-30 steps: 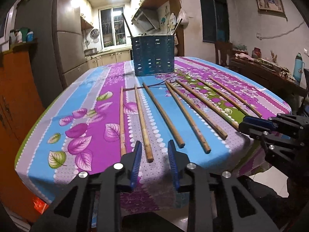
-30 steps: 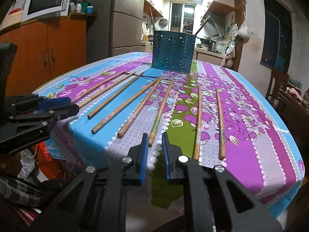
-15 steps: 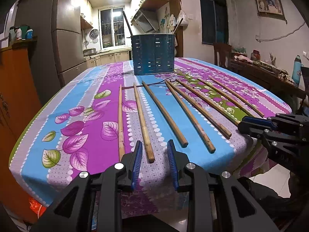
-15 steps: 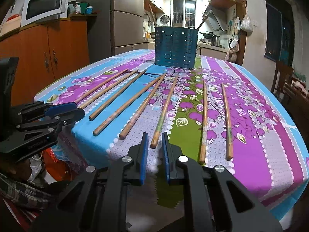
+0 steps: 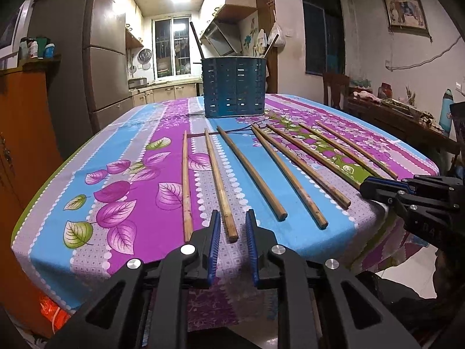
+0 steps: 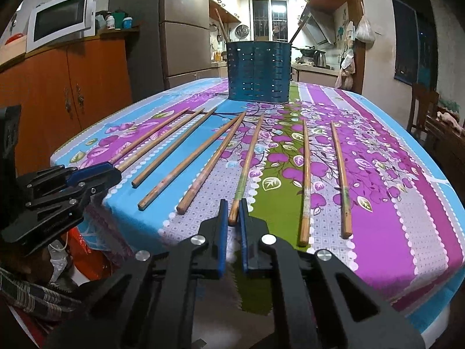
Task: Organize utensils
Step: 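Close the left tool on a chopstick while the right tool grasps another chopstick, then lift both held chopsticks and carry them toward the blue holder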
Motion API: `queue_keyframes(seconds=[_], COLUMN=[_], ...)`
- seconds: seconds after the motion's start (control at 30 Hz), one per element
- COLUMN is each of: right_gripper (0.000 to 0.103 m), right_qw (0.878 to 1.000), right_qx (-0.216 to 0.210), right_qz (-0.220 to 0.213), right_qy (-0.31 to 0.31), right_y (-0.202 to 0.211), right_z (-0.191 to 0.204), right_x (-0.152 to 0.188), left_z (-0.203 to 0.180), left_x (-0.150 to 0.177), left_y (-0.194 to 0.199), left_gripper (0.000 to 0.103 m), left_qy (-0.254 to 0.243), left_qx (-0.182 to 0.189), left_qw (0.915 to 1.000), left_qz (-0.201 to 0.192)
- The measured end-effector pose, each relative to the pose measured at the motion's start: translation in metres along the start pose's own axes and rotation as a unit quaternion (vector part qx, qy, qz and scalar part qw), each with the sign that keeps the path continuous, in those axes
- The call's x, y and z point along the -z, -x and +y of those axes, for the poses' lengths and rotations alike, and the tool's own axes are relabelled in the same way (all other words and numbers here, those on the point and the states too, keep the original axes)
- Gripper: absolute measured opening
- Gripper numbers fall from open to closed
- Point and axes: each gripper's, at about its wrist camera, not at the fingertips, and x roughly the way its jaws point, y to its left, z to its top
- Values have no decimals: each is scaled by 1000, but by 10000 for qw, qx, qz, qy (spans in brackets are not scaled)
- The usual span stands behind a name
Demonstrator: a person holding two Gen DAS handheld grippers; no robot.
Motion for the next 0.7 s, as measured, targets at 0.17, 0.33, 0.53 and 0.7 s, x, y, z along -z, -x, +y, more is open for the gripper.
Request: queue_keyframes(seconds=[0.17,0.33,0.53,0.7], right_gripper=[5,5,5,5], right_qw=[10000,9998,9992,9979], right_qx=[-15,-7,76,207], right_qz=[-27,-136,-301,-577], right_qy=[-94,-156,-253,-196], right_y=[2,8,19,35], right_z=[-2,-4,-9,-12], right_x=[1,0,-3,-12], left_z=[4,1,4,9], left_x=[4,1,-13,-31], left_y=[1,2,17,31], left_gripper=[10,8,8,8], left_qy=[74,19,57,76], left_qx=[-42,-87,-261,-332], left_qw=[9999,9999,9988,9975], left_qz=[-141,-144,-412,-621])
